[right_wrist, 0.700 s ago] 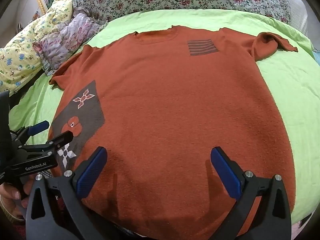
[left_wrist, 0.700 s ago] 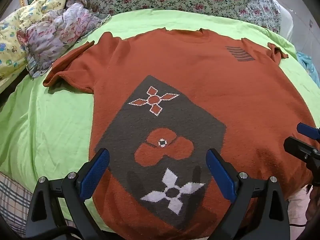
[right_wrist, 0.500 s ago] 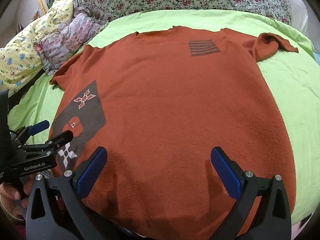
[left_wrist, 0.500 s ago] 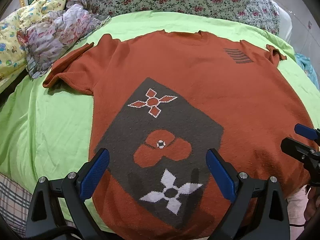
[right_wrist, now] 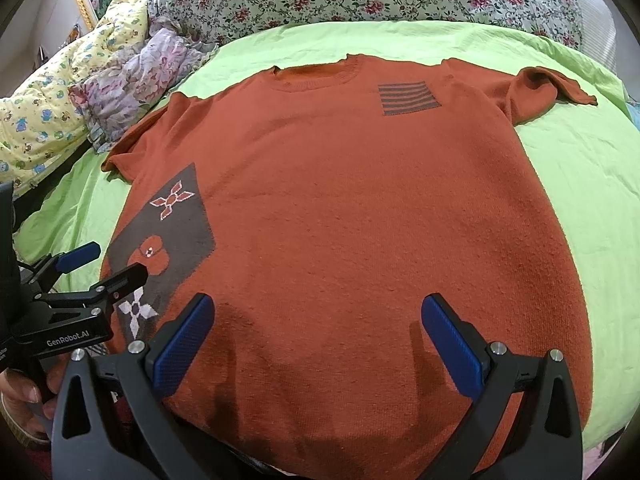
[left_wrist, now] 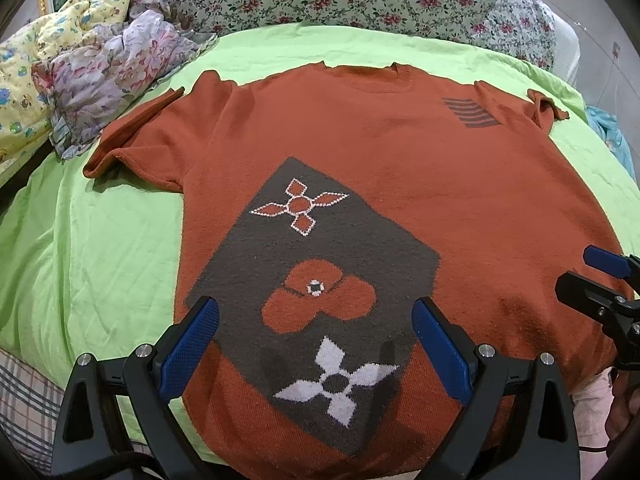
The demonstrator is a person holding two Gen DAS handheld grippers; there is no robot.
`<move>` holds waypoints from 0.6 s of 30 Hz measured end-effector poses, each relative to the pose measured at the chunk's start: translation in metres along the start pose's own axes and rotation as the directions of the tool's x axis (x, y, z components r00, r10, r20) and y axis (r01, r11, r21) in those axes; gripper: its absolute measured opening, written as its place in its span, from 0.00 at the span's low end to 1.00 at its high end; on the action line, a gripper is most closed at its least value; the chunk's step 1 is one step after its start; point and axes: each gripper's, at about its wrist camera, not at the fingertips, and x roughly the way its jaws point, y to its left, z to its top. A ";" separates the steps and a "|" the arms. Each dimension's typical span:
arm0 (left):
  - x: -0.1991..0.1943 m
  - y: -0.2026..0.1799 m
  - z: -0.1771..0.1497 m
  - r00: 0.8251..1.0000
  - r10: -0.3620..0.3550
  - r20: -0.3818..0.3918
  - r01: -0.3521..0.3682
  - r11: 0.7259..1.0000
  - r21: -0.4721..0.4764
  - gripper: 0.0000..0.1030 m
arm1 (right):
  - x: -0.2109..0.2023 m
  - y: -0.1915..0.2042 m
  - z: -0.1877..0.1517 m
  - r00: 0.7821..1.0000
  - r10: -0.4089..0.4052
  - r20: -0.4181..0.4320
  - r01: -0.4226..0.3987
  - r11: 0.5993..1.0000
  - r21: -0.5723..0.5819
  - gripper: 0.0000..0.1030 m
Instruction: Fold small clothes
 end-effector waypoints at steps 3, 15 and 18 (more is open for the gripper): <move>0.001 -0.001 0.001 1.000 0.005 -0.013 -0.005 1.000 0.006 0.95 | 0.000 0.000 0.000 1.000 0.002 0.000 -0.002 1.000 0.000 1.00; 0.008 -0.002 0.003 0.998 -0.009 -0.054 0.010 1.000 0.010 0.95 | 0.001 -0.002 0.001 1.000 0.011 -0.001 -0.011 1.000 0.011 1.00; 0.011 -0.002 0.004 0.998 -0.018 -0.064 0.019 1.000 0.010 0.95 | 0.002 -0.004 0.001 1.000 0.016 -0.002 -0.016 1.000 0.016 1.00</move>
